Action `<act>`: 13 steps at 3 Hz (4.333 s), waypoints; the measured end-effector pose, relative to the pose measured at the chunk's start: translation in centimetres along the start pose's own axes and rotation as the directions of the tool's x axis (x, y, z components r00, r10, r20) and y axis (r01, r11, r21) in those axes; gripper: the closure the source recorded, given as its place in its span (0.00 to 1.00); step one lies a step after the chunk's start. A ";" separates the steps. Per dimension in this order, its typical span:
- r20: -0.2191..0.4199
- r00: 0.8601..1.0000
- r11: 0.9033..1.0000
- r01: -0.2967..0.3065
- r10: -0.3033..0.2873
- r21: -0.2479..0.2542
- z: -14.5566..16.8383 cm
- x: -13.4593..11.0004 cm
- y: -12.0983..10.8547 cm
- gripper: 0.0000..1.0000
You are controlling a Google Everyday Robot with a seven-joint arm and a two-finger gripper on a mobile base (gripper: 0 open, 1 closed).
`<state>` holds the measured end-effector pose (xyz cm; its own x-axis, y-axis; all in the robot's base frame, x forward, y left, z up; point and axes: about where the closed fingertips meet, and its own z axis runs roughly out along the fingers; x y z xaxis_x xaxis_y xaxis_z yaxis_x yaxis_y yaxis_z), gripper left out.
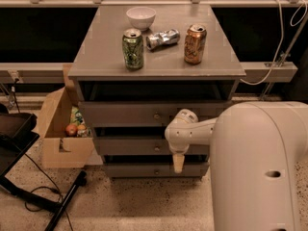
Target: Open middle drawer
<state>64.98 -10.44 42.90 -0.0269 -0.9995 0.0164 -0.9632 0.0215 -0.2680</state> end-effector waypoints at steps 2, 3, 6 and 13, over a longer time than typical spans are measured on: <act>-0.028 1.000 1.000 0.003 -0.003 -0.005 2.7 0.3 -1.1 0.18; -0.030 0.999 1.000 -0.012 0.012 -0.025 3.4 0.6 -0.8 0.41; -0.030 0.999 1.000 -0.012 0.012 -0.025 2.9 0.6 -0.9 1.00; -0.030 0.999 1.000 -0.012 0.012 -0.025 2.6 0.6 -1.0 0.00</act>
Offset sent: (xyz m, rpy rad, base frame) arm 0.0237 -0.0047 -0.0452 -0.0181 0.0366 -0.0317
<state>66.64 -11.16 40.69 -0.0460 -0.9981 0.0421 -0.9692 0.0344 -0.2437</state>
